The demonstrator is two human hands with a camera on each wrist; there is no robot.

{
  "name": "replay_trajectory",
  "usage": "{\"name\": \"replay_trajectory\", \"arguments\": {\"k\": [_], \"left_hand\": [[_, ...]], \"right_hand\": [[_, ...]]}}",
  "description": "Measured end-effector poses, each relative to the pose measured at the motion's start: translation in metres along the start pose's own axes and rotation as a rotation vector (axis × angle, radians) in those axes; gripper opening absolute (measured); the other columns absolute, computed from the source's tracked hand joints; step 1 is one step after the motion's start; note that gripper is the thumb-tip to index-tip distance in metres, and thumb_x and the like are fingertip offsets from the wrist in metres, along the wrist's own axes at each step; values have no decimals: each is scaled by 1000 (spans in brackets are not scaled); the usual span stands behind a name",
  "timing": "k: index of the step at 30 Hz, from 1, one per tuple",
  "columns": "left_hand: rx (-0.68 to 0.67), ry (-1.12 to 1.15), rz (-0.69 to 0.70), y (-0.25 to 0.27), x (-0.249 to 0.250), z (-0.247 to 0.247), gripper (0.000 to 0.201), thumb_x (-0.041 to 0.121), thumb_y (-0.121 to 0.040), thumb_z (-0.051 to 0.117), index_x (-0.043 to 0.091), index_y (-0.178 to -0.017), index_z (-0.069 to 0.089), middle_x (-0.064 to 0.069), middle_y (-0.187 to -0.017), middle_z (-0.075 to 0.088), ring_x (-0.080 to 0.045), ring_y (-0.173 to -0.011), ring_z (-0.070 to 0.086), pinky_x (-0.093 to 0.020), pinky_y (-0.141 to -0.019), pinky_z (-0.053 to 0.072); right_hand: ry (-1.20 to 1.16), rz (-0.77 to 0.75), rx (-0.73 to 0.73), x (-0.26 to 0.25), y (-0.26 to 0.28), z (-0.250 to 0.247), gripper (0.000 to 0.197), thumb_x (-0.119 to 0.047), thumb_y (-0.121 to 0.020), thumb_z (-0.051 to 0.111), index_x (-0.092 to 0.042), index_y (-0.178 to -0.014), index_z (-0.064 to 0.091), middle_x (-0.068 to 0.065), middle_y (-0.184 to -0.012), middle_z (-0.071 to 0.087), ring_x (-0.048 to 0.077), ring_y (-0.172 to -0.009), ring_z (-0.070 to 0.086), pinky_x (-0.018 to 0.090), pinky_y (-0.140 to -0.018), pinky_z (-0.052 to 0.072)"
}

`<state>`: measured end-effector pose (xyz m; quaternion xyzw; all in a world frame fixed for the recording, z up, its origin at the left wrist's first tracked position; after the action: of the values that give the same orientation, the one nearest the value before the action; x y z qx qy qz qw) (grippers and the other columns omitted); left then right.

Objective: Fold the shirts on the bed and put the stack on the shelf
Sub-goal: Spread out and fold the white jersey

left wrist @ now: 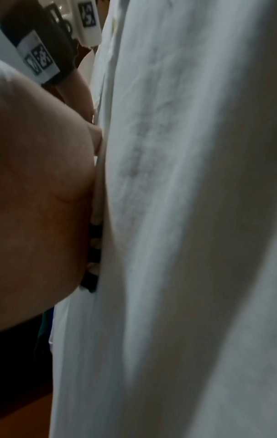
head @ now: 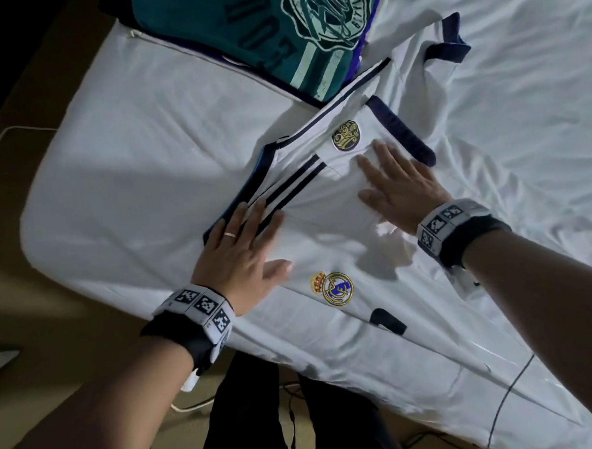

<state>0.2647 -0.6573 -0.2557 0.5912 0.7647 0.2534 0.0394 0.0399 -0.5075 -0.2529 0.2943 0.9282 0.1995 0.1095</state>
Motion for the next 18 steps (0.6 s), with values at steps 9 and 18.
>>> {"name": "replay_trajectory", "arguments": {"k": [9, 18], "left_hand": [[38, 16, -15, -2, 2, -2, 93, 80, -81, 31, 26, -157, 26, -6, -166, 22, -32, -150, 24, -53, -116, 27], [30, -11, -11, -3, 0, 2, 99, 86, -78, 26, 31, -159, 16, -5, -168, 11, -32, -153, 14, -51, -118, 20]], "right_hand": [[-285, 476, 241, 71, 39, -27, 42, -38, -93, 60, -15, -128, 54, 10, -122, 52, 33, -111, 51, 45, -87, 48], [-97, 352, 289, 52, 12, -69, 42, -37, -91, 58, -19, -127, 52, 9, -122, 51, 30, -111, 48, 44, -88, 46]]}}
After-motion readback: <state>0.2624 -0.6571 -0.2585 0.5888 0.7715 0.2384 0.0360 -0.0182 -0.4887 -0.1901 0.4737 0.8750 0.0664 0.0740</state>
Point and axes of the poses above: each hand's wrist, its own y-axis away from the middle knuckle, its own z-axis out of the palm, x = y × z, the point moved 9 cm from there along -y, towards the middle knuckle
